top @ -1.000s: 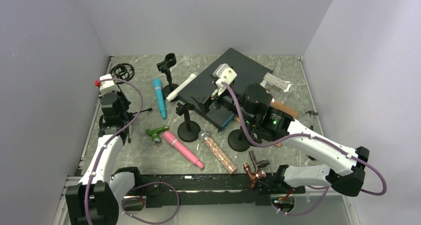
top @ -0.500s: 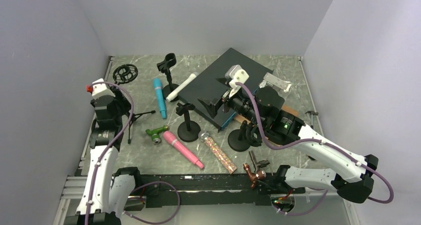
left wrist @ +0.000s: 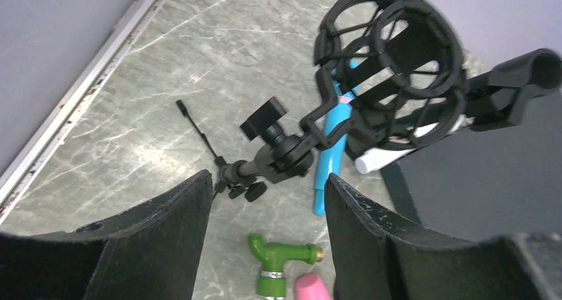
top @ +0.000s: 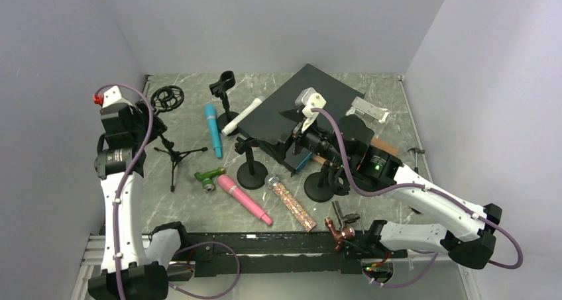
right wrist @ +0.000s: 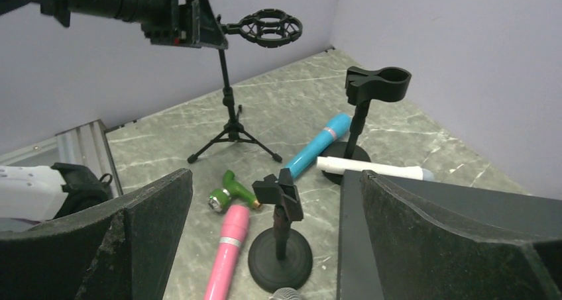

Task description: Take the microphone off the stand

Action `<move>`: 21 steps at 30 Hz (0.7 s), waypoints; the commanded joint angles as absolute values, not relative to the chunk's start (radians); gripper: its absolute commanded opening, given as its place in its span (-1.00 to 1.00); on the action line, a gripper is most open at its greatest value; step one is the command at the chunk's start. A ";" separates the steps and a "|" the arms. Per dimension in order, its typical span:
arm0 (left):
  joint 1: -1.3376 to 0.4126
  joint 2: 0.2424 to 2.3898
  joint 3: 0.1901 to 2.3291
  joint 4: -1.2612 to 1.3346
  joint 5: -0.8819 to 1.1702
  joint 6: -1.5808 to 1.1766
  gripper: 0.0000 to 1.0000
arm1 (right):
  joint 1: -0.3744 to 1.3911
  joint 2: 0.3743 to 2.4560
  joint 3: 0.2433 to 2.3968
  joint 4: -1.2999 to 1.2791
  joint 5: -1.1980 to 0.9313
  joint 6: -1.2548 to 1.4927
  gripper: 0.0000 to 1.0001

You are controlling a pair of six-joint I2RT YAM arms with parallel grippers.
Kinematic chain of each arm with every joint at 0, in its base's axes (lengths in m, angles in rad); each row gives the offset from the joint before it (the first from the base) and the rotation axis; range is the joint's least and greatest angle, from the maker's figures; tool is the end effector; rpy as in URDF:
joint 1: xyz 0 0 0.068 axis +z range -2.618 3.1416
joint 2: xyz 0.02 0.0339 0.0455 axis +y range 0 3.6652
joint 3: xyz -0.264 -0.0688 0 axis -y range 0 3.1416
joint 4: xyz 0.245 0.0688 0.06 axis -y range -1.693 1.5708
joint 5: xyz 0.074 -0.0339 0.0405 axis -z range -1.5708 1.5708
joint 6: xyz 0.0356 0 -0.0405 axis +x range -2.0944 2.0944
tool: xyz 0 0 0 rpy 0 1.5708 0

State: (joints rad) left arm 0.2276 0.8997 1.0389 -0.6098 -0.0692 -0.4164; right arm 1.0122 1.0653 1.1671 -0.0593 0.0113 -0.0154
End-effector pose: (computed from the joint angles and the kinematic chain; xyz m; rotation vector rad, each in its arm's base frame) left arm 0.1824 0.0448 0.3640 -0.6867 1.9215 -0.0476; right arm 0.1272 0.2027 0.4337 -0.7688 1.3812 0.7806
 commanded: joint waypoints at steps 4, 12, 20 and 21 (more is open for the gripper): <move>0.261 0.902 1.194 -0.665 0.083 -0.508 0.33 | 1.012 1.053 1.195 -0.021 -0.013 0.009 0.96; 0.297 0.915 1.228 -0.658 0.029 -0.554 0.20 | 1.012 1.052 1.198 -0.013 -0.009 0.009 0.96; 0.326 1.009 1.212 -0.580 0.116 -0.555 -0.01 | 1.014 1.062 1.200 -0.005 -0.012 0.009 0.96; 0.327 1.018 1.199 -0.575 0.133 -0.556 -0.04 | 1.013 1.064 1.200 -0.006 -0.012 0.009 0.96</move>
